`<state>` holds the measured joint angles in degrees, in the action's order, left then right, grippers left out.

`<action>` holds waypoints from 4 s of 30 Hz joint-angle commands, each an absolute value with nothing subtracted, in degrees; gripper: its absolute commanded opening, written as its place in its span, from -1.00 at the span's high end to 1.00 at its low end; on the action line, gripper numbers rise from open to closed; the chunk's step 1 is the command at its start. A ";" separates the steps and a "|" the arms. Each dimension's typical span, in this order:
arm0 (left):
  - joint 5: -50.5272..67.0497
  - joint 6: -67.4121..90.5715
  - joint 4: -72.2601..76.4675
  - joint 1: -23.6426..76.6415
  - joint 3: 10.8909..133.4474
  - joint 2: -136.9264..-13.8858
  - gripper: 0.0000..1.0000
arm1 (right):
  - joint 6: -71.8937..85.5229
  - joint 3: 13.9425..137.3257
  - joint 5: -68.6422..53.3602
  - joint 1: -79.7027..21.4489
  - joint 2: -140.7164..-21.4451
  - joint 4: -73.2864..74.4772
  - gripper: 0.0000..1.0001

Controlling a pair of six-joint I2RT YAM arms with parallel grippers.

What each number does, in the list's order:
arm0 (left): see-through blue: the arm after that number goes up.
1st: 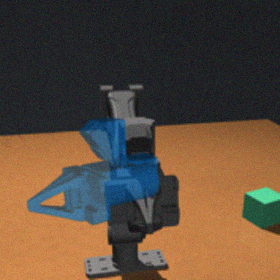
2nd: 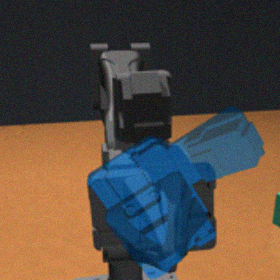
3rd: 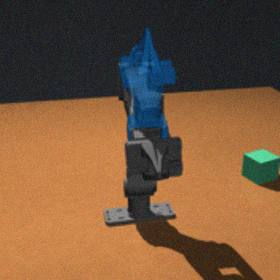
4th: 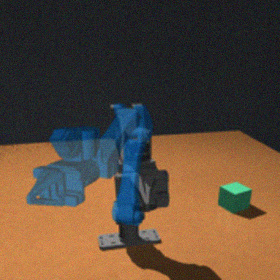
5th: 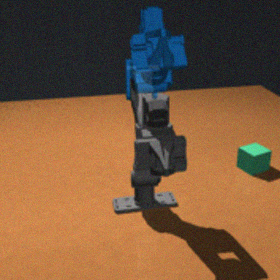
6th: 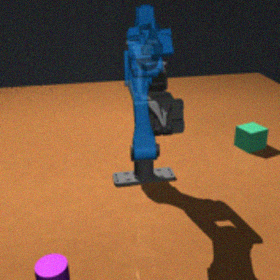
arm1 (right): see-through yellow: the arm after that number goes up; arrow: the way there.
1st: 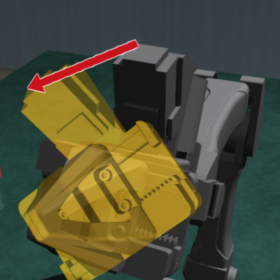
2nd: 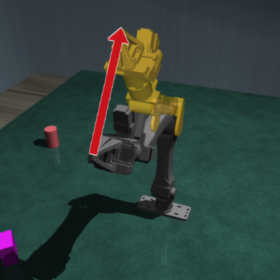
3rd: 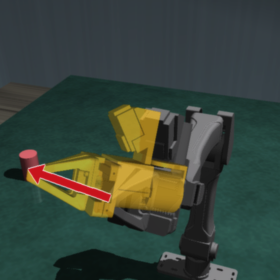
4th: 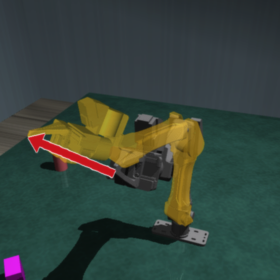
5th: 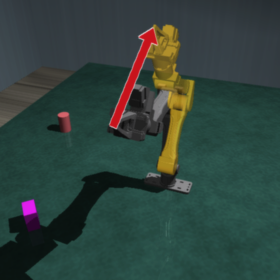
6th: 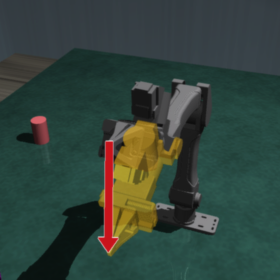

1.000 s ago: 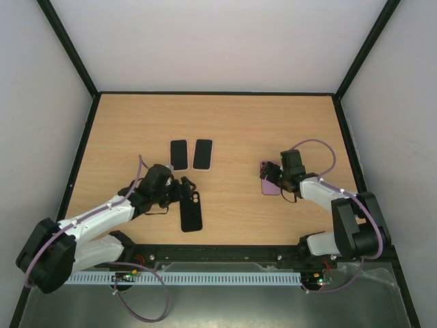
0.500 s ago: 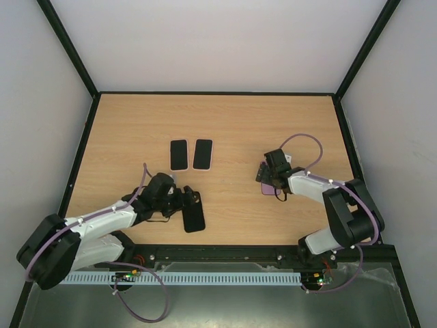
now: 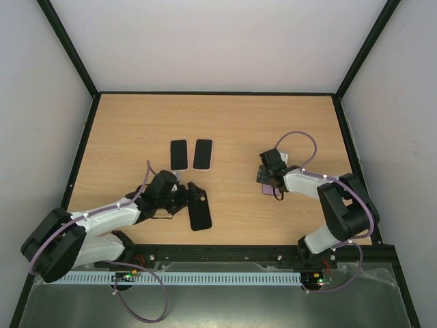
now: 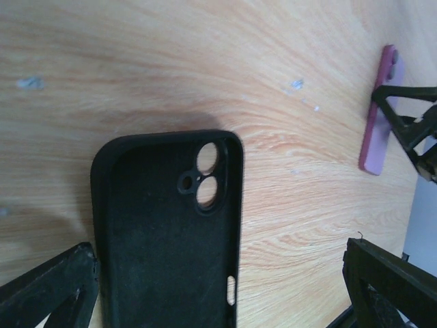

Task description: Put the phone into the phone case

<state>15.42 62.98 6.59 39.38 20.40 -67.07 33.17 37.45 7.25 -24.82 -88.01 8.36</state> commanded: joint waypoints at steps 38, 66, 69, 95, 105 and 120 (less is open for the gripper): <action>23.32 53.65 4.57 29.51 25.45 -62.53 -0.36 | 22.93 33.18 -9.34 -43.67 -79.30 -3.86 -0.08; 39.16 44.79 0.58 29.53 31.97 -69.65 0.13 | 7.30 25.26 -13.53 -61.23 -66.95 -19.19 0.06; 39.61 44.65 0.77 29.53 31.91 -69.68 0.20 | 7.13 25.20 -14.05 -61.27 -66.58 -19.25 0.06; 39.49 56.18 6.11 28.43 28.38 -65.40 0.95 | 8.00 28.24 -0.37 -64.86 -65.66 -12.09 -0.71; 39.16 67.05 10.78 25.74 24.77 -61.16 0.95 | 2.05 28.42 12.25 -72.90 -65.76 -13.51 0.17; 36.48 75.31 5.83 24.90 24.61 -52.60 0.95 | -8.87 31.77 29.49 -81.19 -75.03 -15.46 0.19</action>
